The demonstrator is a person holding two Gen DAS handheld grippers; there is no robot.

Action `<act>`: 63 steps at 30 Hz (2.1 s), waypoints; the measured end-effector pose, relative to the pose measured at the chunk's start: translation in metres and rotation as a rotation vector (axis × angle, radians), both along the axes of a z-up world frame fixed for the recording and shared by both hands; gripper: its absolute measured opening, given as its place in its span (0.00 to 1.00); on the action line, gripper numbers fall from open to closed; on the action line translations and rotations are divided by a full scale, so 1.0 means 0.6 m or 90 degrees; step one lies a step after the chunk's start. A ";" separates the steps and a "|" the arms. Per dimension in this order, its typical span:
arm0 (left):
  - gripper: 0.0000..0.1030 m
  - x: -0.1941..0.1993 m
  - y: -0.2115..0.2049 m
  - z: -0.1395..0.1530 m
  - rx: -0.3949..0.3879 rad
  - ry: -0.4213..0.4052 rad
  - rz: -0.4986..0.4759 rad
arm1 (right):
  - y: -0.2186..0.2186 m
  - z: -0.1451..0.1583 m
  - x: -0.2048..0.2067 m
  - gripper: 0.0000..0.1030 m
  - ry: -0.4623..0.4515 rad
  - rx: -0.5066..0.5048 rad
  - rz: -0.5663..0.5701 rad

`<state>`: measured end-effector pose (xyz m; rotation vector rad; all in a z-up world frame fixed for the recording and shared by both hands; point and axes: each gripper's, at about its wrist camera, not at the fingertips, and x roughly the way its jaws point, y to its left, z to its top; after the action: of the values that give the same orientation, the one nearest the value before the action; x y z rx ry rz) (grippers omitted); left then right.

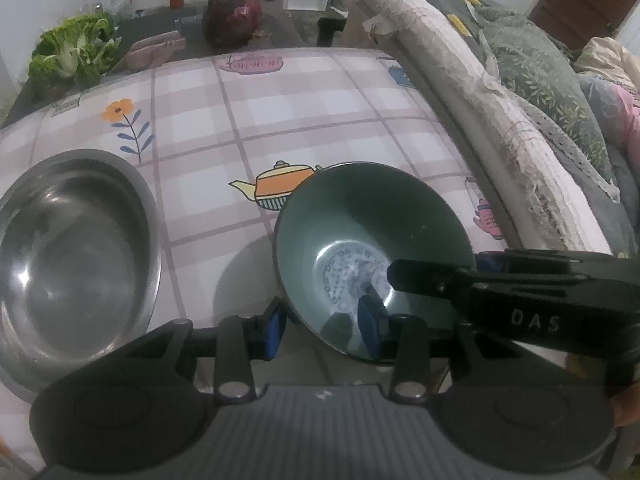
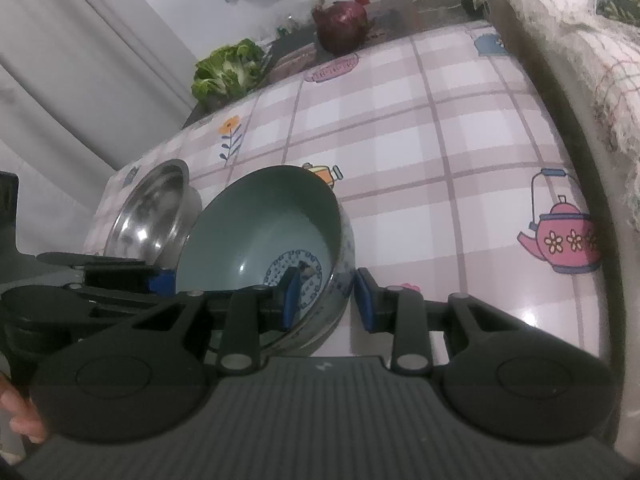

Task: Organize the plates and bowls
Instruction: 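Lift and carry the green bowl with the right gripper toward the steel bowl, then lower the green bowl into the steel bowl and open the right gripper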

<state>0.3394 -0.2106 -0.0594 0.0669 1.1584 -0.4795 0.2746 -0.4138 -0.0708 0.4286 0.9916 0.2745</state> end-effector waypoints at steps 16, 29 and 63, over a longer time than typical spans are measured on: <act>0.38 -0.018 0.071 0.072 -0.036 -0.030 0.040 | 0.047 0.087 0.005 0.29 -0.052 -0.009 0.026; 0.40 0.004 0.233 0.094 -0.032 -0.059 0.139 | 0.211 0.103 0.074 0.29 -0.061 0.007 0.099; 0.88 -0.108 0.360 0.151 -0.025 -0.220 0.134 | 0.242 0.159 -0.059 0.78 -0.215 -0.059 0.044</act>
<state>0.2748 0.0054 0.0313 -0.0063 0.8067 -0.2900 0.2392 -0.2684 0.0244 0.2536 0.6853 0.3494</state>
